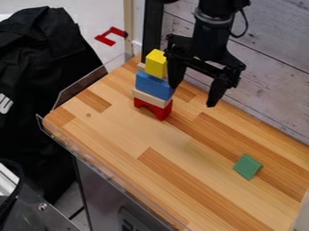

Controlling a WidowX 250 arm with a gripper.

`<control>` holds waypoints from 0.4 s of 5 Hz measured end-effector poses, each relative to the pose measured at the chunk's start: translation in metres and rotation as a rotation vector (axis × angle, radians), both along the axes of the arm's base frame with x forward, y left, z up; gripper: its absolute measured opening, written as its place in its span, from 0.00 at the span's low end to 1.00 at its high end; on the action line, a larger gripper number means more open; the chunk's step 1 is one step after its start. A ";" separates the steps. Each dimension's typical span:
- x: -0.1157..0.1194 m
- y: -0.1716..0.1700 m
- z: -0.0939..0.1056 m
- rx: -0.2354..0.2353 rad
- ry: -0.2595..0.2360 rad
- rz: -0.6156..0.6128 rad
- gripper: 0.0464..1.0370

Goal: Take the yellow square off the tower and put it on the table

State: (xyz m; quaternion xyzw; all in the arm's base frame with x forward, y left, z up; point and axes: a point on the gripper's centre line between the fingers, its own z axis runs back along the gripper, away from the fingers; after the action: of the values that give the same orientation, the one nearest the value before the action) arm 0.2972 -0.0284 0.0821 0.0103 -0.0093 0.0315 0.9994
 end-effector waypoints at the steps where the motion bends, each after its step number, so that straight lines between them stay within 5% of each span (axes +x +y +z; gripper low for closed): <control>1: -0.004 0.000 -0.009 0.001 0.034 -0.002 0.96; 2: -0.002 -0.002 -0.009 -0.009 0.027 -0.003 0.96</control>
State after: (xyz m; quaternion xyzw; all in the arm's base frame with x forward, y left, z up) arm 0.2950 -0.0301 0.0730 0.0061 0.0046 0.0300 0.9995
